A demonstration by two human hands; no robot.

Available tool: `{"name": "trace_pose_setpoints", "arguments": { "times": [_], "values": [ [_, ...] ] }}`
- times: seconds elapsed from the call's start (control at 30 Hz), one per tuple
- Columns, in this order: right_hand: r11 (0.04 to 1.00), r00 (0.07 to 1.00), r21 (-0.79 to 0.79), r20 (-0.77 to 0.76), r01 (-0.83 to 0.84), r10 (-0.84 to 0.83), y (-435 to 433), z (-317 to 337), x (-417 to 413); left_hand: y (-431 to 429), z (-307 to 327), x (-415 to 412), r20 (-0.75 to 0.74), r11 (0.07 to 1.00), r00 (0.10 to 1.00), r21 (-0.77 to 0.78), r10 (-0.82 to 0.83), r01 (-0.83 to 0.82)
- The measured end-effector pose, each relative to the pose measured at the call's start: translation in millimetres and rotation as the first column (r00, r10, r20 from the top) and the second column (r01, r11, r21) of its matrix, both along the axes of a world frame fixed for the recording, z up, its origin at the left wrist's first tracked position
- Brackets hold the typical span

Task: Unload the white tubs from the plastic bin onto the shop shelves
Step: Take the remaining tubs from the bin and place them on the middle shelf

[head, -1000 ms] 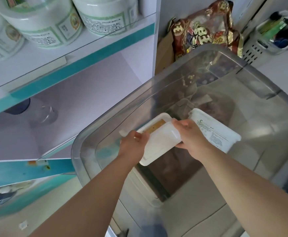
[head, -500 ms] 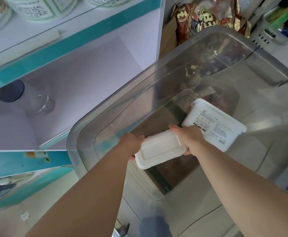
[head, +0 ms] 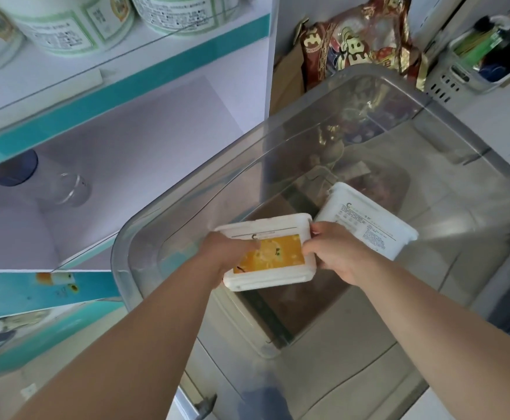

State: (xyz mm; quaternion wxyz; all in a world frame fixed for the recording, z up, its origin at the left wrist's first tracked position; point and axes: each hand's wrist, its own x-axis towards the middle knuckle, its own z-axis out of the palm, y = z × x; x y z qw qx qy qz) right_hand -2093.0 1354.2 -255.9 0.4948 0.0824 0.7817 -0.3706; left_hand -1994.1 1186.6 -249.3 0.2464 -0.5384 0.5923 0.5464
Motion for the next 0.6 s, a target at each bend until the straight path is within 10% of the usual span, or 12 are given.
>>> {"name": "trace_pose_setpoints", "arguments": {
  "times": [0.23,0.6],
  "values": [
    [0.988,0.995,0.148,0.087,0.041,-0.054,-4.9,-14.5,12.8,7.0,-12.6,5.9,0.166,0.994,0.980,0.044,-0.111,0.105],
    [0.983,0.917,0.002,-0.360,0.185,-0.172,13.8,23.6,35.0,8.7,37.6,9.1,-0.064,0.944,0.976,-0.274,-0.210,0.185]
  ]
}}
